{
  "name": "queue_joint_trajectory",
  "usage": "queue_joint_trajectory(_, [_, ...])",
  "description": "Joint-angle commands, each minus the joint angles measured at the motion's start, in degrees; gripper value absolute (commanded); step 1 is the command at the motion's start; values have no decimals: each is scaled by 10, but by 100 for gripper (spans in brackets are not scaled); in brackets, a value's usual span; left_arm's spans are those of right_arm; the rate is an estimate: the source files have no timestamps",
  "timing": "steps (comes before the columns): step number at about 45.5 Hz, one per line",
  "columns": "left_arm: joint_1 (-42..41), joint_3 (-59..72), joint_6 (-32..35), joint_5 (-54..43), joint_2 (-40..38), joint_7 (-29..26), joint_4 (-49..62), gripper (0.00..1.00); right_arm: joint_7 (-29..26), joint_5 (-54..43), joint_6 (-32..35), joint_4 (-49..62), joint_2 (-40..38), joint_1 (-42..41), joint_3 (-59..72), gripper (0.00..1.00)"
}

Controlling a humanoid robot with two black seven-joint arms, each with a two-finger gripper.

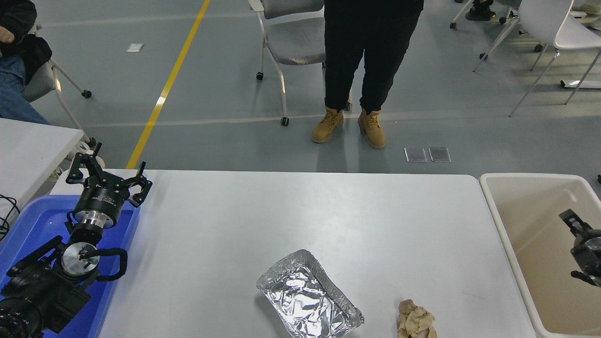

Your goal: Clean the table surface

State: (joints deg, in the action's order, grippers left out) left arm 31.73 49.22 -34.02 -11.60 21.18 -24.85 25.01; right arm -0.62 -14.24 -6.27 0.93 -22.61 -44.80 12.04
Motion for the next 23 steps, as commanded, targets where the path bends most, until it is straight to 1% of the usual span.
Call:
queue_joint_trajectory(1, [0, 0, 0, 0, 0, 0, 0, 100, 2, 0, -3, 0, -21, -35, -60, 98])
queue_joint_trajectory(14, [0, 0, 1, 0, 0, 0, 0, 100, 4, 0, -2, -20, -52, -92, -213, 98])
queue_joint_trajectory(15, [0, 0, 1, 0, 0, 1, 0, 100, 4, 0, -2, -31, -61, -106, -247, 98])
queue_joint_trajectory(23, [0, 0, 1, 0, 0, 0, 0, 100, 4, 0, 1, -80, -90, -150, -353, 98])
